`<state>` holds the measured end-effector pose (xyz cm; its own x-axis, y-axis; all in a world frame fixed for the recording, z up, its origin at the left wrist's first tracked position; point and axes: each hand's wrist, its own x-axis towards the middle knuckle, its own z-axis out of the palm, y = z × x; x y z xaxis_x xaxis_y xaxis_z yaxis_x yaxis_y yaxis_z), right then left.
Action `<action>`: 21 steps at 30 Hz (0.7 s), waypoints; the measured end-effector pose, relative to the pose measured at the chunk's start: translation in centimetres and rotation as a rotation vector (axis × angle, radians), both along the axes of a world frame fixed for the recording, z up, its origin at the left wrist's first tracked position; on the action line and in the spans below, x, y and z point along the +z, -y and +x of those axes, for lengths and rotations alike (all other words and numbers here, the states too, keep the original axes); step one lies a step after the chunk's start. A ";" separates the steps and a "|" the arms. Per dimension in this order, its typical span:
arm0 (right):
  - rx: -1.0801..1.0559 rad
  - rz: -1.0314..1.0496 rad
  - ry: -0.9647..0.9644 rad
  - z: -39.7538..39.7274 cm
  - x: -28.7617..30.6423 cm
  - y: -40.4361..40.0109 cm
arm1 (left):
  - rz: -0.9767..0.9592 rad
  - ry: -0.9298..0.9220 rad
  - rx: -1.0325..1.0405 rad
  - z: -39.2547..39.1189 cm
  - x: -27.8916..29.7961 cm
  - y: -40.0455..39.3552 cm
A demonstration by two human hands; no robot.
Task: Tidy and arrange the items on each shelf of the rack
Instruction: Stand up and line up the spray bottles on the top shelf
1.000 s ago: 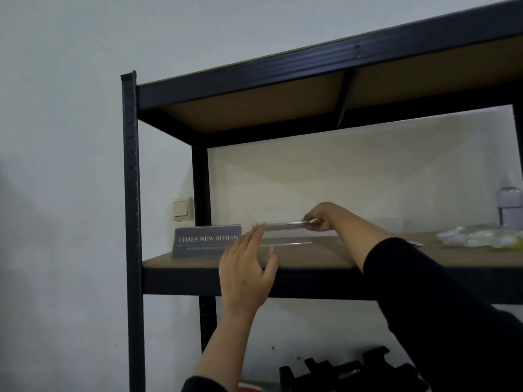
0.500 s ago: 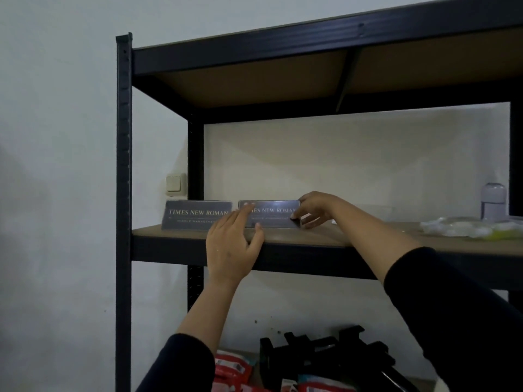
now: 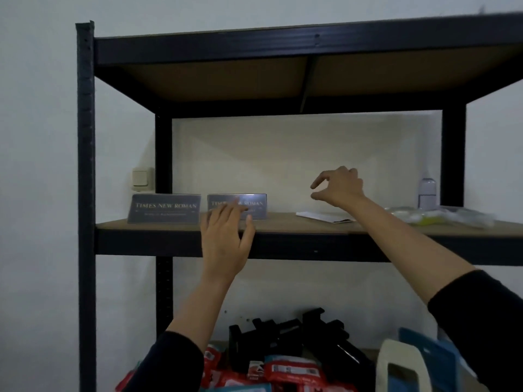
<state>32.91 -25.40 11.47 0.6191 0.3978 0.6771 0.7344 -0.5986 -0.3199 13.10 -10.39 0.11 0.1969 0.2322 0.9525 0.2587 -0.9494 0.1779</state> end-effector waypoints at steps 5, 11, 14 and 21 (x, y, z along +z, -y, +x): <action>0.079 -0.178 -0.264 1.1 -1.2 3.3 | 0.063 -0.058 -0.054 3.3 -0.8 4.8; 0.184 -0.112 -0.283 2.3 -2.9 3.4 | 0.121 -0.053 0.031 4.4 -3.1 5.6; 0.225 -0.011 -0.295 2.6 -3.2 3.1 | 0.141 -0.084 0.048 4.3 -3.1 5.4; 0.307 0.205 -0.190 2.2 -2.7 3.1 | 0.139 -0.087 0.061 4.4 -3.2 5.3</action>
